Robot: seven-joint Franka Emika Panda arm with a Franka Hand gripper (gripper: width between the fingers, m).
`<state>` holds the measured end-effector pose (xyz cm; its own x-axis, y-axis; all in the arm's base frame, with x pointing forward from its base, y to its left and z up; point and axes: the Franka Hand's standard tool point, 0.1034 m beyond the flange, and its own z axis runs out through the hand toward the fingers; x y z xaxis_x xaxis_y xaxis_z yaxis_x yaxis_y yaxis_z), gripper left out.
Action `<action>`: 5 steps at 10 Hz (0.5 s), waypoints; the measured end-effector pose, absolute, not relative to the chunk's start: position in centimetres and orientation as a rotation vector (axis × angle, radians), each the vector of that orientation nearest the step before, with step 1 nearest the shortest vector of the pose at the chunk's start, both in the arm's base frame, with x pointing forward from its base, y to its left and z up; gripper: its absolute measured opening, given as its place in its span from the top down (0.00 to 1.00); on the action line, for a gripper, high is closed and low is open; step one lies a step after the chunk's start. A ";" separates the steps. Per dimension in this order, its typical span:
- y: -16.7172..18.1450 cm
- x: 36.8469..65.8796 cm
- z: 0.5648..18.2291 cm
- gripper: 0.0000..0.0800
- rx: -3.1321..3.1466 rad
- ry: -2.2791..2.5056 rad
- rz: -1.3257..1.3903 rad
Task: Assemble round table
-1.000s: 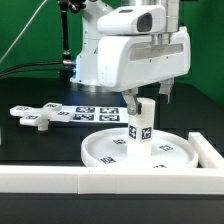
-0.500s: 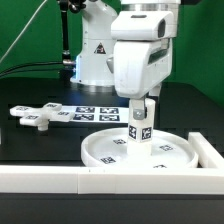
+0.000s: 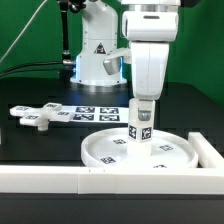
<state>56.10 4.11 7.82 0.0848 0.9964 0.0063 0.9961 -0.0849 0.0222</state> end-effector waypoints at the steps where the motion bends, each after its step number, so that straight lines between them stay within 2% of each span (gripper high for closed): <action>1: 3.9 56.1 7.8 0.19 2.230 2.188 0.023; 5: 3.5 56.0 7.7 0.19 2.054 2.336 -0.008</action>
Offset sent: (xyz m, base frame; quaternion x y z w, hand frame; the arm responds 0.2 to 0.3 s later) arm 0.0015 0.0039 -0.0013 0.0182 -0.0011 -0.1988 0.9799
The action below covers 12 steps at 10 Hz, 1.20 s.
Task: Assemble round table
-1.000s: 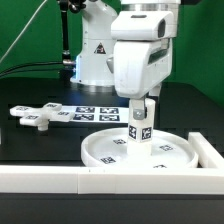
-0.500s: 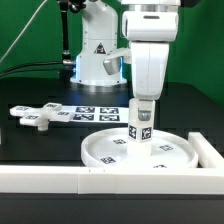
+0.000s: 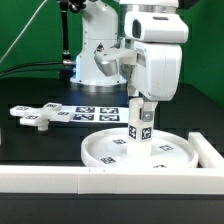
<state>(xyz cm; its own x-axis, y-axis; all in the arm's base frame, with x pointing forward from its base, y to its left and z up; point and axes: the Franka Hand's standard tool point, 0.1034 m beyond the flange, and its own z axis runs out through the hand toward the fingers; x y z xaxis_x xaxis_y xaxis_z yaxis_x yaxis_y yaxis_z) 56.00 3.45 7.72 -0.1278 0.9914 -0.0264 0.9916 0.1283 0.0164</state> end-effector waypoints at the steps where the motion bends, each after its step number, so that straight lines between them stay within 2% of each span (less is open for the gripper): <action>1: 3.3 56.0 7.7 0.35 2.059 2.333 -0.010; 2: 3.3 56.0 7.7 0.50 2.060 2.331 -0.009; 7: 3.3 56.0 7.7 0.49 2.210 2.193 -0.007; 12: 3.2 55.6 7.6 0.49 2.748 1.492 -0.015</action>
Offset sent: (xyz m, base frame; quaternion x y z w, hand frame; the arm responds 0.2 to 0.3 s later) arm 0.0000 0.0000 0.0000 0.0000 0.0000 0.0000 1.0000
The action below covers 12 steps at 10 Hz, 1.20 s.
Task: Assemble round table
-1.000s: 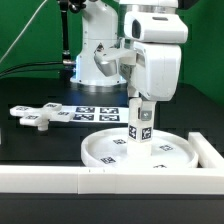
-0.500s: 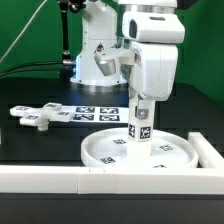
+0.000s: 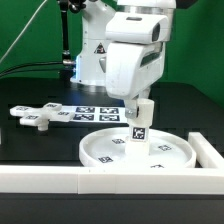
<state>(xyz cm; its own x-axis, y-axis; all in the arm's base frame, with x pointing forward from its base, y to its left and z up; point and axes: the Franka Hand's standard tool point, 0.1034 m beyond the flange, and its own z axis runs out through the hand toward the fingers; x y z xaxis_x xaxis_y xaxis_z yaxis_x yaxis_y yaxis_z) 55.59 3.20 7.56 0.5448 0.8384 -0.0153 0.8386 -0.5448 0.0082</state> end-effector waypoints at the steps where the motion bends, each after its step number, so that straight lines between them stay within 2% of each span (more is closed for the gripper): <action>1: 3.2 55.6 7.6 0.49 2.794 1.410 -0.012; 5: 3.3 55.6 7.5 0.49 2.958 1.043 -0.007; 10: 3.7 55.4 7.4 0.49 3.211 0.057 -0.007; 12: 3.8 55.5 7.4 0.49 3.209 -0.194 -0.013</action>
Offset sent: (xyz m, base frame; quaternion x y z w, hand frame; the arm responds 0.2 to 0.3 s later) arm 0.0000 0.0000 0.0000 0.0000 0.0000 0.1296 0.9916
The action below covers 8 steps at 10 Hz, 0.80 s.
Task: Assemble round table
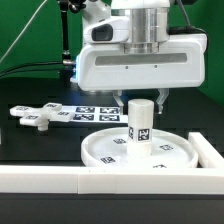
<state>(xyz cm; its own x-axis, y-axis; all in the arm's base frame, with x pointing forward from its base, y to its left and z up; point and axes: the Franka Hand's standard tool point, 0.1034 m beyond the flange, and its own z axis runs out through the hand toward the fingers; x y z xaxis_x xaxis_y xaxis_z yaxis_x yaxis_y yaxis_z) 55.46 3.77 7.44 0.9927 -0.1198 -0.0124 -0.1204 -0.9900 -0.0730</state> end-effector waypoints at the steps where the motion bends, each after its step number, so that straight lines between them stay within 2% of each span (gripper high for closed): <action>1: 3.8 55.5 7.5 0.49 -3.056 0.274 0.015; 4: 3.9 55.5 7.5 0.49 -3.032 0.457 0.022; 8: 4.1 55.4 7.4 0.49 -2.823 1.083 0.067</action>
Offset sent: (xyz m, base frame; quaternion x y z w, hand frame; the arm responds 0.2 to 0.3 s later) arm 0.0000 0.0000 0.0000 0.0000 0.0000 0.1296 0.9916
